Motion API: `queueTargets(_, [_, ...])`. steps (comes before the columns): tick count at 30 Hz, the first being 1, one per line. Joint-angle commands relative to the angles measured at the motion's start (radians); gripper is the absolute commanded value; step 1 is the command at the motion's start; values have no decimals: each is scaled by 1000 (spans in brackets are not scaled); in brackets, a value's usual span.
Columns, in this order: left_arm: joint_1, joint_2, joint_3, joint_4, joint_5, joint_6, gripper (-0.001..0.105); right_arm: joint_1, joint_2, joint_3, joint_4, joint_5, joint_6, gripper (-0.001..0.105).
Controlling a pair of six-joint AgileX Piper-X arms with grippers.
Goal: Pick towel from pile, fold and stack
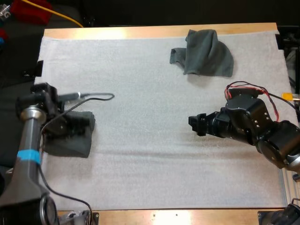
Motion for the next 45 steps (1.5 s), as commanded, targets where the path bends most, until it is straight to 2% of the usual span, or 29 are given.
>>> queueTargets(1, [-5,-49,-26,10,25,5,69,-2,-1,-7,1,-7,-4,74])
queueTargets(10, [-11,-214,-51,8,138,-16,69,-2,-1,-7,1,0,-55,74])
queueTargets(20, [-146,-375,-52,-32,140,-25,69,-40,-9,-10,1,45,-86,74])
queueTargets(29, [-172,-520,-52,-40,133,-31,69,-222,-97,-14,9,45,-168,74])
queueTargets(41, [-192,-597,-52,-40,134,-25,69,-559,-260,-14,154,45,-315,74])
queueTargets(43, [-216,-610,-52,-40,122,-4,69,-598,-286,-14,161,51,-327,74])
queueTargets(45, [-241,-626,-52,-37,70,15,69,-619,-317,-14,161,61,-354,74])
